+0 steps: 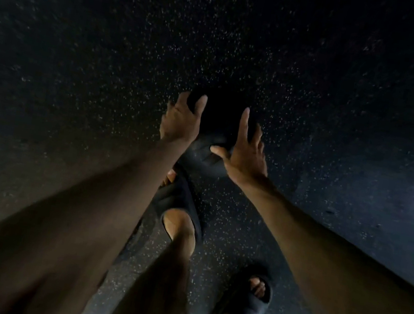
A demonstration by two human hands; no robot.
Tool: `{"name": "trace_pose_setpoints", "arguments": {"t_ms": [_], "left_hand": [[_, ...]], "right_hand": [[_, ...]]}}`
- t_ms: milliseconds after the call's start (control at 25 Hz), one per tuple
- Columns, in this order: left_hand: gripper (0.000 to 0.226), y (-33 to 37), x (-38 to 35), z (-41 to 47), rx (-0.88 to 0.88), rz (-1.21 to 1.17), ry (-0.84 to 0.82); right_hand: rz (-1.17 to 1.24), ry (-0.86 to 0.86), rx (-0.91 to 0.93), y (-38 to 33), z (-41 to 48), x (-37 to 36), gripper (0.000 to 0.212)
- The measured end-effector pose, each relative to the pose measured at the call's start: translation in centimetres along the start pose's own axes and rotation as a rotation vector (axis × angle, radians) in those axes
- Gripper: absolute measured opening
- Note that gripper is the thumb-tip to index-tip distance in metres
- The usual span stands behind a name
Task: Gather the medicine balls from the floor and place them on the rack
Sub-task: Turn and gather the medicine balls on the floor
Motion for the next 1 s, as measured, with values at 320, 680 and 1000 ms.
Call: {"name": "trace_pose_setpoints", "arguments": {"t_ms": [320,680,1000], "left_hand": [[0.108,-1.4,2.5,1.5,-0.324,0.088,-0.16],[0.088,6.7,7.4,14.5,-0.002,-0.08,-0.195],[0.079,10.5,8.8,18.1,-0.227,-0.104,-0.092]], "right_hand": [[0.255,0.182,-0.361,-9.3,10.8,4.3,0.078],[0.068,0.017,0.004,-8.4,9.3,6.1,0.102],[0.217,-0.043,-0.308,-11.5,24.7,13.4,0.086]]}}
Point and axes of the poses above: each hand's wrist, its own z-axis towards the middle knuckle, its own x-axis out of the back of the hand, y = z × x, the point moved 1 cm from there along z, towards the middle knuckle, and after that the axes turned 3 degrees about z, right-handed, at the moved point
